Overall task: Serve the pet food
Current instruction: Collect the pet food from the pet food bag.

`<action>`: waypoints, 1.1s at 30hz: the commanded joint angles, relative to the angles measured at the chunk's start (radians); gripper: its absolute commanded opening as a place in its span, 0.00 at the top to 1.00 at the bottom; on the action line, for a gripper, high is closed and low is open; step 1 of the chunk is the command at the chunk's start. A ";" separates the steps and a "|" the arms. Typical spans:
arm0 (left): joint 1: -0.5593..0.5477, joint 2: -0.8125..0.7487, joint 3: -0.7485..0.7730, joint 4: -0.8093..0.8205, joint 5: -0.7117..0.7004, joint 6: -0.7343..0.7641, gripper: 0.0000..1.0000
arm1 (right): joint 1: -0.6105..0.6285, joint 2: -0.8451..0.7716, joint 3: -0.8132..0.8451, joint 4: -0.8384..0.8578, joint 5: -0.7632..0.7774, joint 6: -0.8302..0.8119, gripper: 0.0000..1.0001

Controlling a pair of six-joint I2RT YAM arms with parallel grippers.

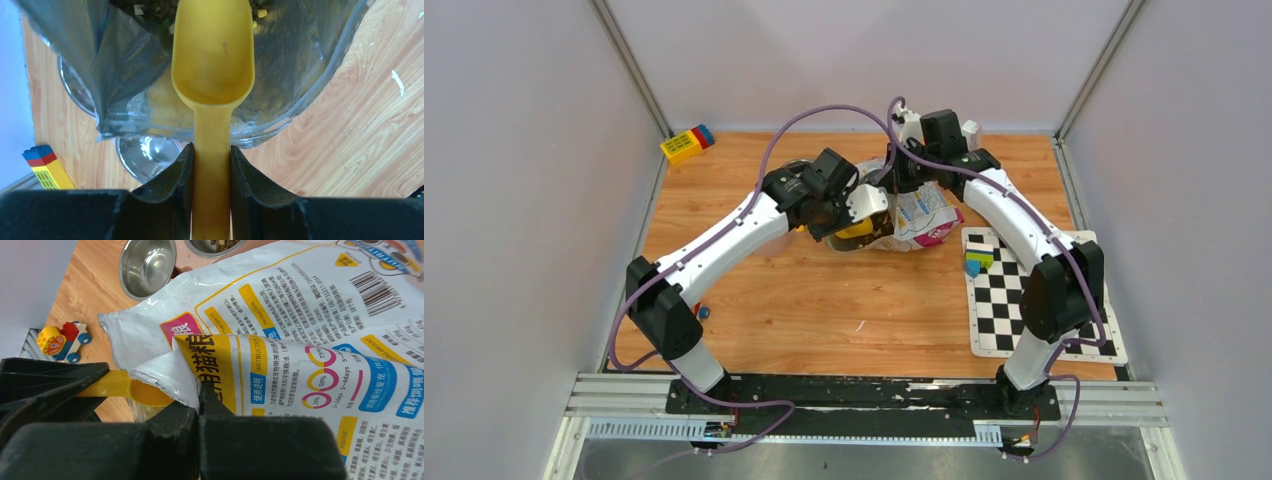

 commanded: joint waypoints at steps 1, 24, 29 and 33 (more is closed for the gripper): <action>-0.020 0.009 -0.015 -0.001 -0.056 -0.029 1.00 | 0.009 0.028 -0.047 0.078 -0.110 0.061 1.00; -0.012 -0.088 -0.461 0.499 -0.154 -0.136 1.00 | 0.028 0.060 -0.091 0.119 -0.127 0.098 1.00; 0.049 -0.082 -0.502 0.608 -0.080 -0.150 1.00 | 0.027 0.047 -0.099 0.120 -0.119 0.093 1.00; 0.090 -0.111 -0.563 0.733 -0.004 -0.142 1.00 | 0.028 0.041 -0.104 0.123 -0.116 0.092 1.00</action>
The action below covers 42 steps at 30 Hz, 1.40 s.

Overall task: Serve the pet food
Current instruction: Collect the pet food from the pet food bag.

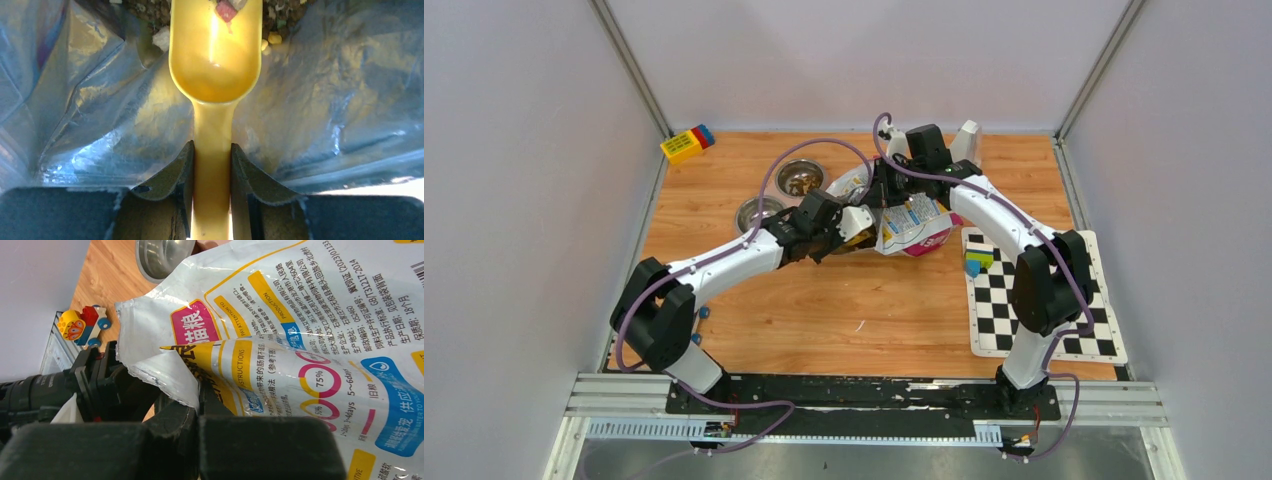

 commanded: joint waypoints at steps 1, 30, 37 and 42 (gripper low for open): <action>0.055 -0.045 -0.062 0.219 0.058 -0.019 1.00 | -0.001 -0.019 -0.011 0.014 0.002 0.011 1.00; 0.127 0.125 -0.084 0.552 0.210 -0.160 1.00 | 0.000 -0.033 -0.014 0.019 0.012 0.002 1.00; 0.126 0.104 -0.106 0.606 0.285 -0.198 1.00 | 0.001 -0.024 -0.008 0.019 0.007 0.003 1.00; 0.127 0.085 -0.117 0.610 0.288 -0.199 1.00 | 0.000 -0.034 -0.010 0.019 0.012 0.001 1.00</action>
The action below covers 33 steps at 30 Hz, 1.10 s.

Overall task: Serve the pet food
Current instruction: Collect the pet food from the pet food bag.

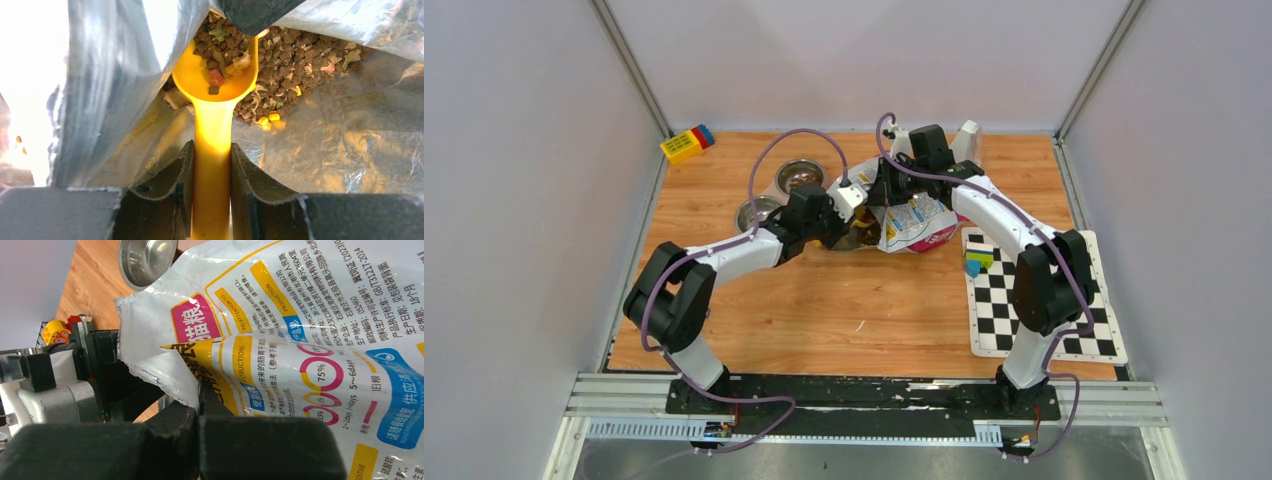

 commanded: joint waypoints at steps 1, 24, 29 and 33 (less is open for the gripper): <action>0.005 -0.025 -0.002 0.072 0.007 -0.038 1.00 | 0.004 -0.037 0.002 -0.002 -0.030 0.006 1.00; 0.040 -0.168 0.185 -0.499 0.020 0.134 1.00 | 0.006 -0.045 0.011 -0.004 -0.026 0.005 1.00; 0.017 -0.089 0.238 -0.552 -0.007 0.139 1.00 | 0.006 -0.042 0.011 -0.004 -0.029 0.004 1.00; -0.007 -0.034 0.259 -0.548 -0.057 0.134 1.00 | 0.006 -0.034 0.014 -0.004 -0.033 0.007 1.00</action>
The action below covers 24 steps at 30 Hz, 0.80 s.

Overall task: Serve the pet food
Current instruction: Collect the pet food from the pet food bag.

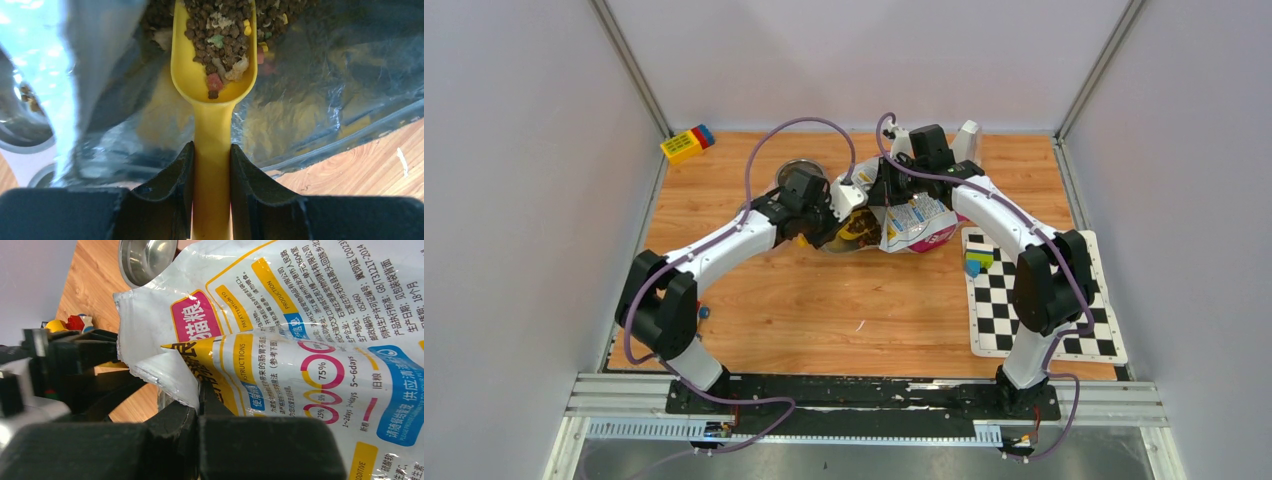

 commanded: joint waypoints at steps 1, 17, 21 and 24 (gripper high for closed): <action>-0.022 0.053 0.059 -0.014 -0.068 0.006 1.00 | 0.006 -0.029 0.013 -0.001 -0.035 0.006 1.00; -0.039 0.189 0.064 0.219 -0.122 -0.093 1.00 | 0.006 -0.028 0.014 -0.003 -0.031 -0.001 1.00; -0.039 0.192 0.018 0.306 -0.105 -0.117 1.00 | 0.006 -0.024 0.013 -0.004 -0.034 0.001 1.00; -0.039 0.177 -0.024 0.400 -0.080 -0.139 1.00 | 0.006 -0.026 0.013 -0.004 -0.035 0.001 1.00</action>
